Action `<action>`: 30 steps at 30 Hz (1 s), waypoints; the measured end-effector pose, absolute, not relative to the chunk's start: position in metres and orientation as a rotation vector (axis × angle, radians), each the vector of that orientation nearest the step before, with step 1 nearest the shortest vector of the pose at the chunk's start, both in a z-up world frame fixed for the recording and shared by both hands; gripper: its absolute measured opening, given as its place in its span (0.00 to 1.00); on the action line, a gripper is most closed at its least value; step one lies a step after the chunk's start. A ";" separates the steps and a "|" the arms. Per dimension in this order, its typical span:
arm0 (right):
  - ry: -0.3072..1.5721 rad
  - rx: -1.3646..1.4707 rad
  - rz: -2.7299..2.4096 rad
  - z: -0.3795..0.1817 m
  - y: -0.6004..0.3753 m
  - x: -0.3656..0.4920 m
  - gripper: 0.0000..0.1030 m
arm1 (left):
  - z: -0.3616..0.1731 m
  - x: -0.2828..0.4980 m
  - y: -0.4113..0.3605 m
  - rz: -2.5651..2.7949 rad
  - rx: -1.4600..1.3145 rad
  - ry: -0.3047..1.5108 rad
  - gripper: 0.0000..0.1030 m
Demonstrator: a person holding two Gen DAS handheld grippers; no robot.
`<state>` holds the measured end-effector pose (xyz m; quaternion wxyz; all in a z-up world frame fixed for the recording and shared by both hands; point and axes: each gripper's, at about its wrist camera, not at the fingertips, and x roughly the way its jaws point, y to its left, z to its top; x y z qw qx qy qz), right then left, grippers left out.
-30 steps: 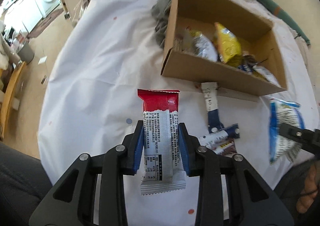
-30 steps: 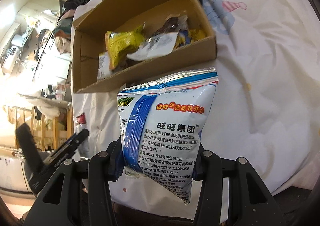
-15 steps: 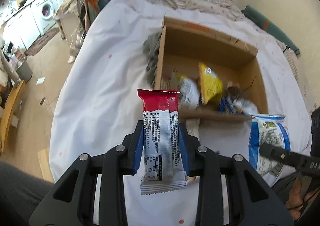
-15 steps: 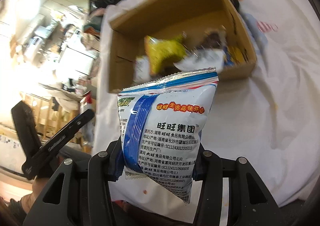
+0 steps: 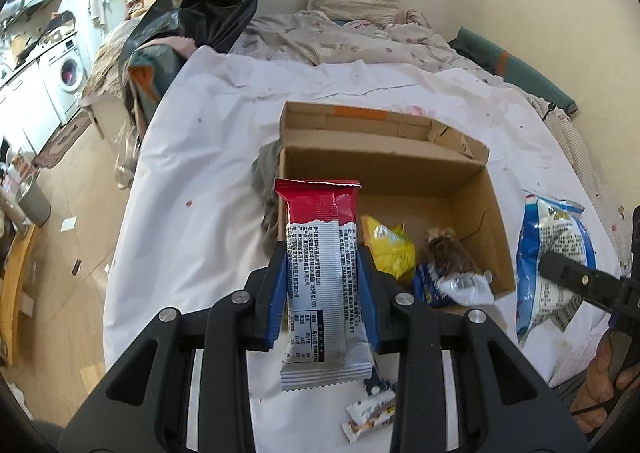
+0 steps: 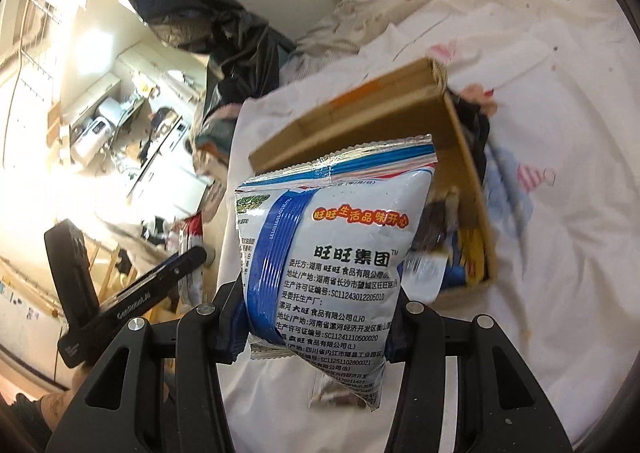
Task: Organize snacks
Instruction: 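Carry both snacks into the box and open both tools to drop them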
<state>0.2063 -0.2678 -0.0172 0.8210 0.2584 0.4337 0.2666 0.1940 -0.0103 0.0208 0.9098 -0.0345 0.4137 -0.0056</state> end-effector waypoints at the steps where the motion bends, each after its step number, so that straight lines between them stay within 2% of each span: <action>1: 0.918 0.545 0.561 -0.017 -0.269 0.211 0.50 | 0.022 0.198 -0.011 -0.016 -0.067 0.849 0.28; 10: 0.943 0.505 0.505 -0.028 -0.268 0.246 0.50 | 0.019 0.229 -0.019 -0.051 -0.063 0.836 0.28; 30: 1.038 0.462 0.455 -0.064 -0.252 0.277 0.50 | -0.038 0.269 -0.029 -0.097 -0.065 0.918 0.28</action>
